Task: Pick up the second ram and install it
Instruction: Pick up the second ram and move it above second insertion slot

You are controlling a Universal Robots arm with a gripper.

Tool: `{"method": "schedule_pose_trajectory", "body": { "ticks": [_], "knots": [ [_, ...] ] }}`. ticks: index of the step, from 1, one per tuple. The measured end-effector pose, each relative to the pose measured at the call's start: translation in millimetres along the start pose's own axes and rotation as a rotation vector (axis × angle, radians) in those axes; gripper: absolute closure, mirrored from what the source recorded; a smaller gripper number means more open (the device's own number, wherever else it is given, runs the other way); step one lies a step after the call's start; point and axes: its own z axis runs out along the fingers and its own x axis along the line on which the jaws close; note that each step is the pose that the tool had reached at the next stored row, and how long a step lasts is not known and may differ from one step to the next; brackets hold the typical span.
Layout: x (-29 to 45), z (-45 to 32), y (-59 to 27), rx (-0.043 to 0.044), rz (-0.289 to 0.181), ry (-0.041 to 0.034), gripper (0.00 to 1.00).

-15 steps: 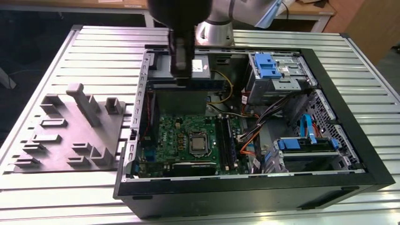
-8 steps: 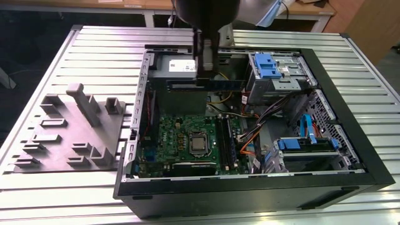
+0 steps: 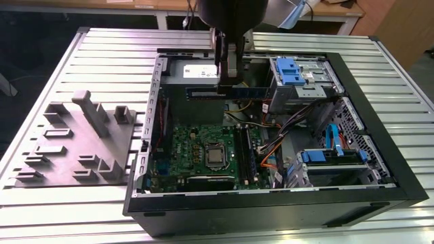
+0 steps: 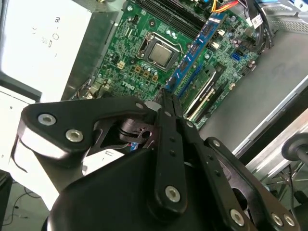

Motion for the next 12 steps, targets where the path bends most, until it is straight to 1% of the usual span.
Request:
{"method": "schedule_pose_trajectory", "body": {
  "ticks": [12],
  "knots": [
    [1.1,21.3,0.2,0.0,0.0,-0.0002,0.89]
  ]
}}
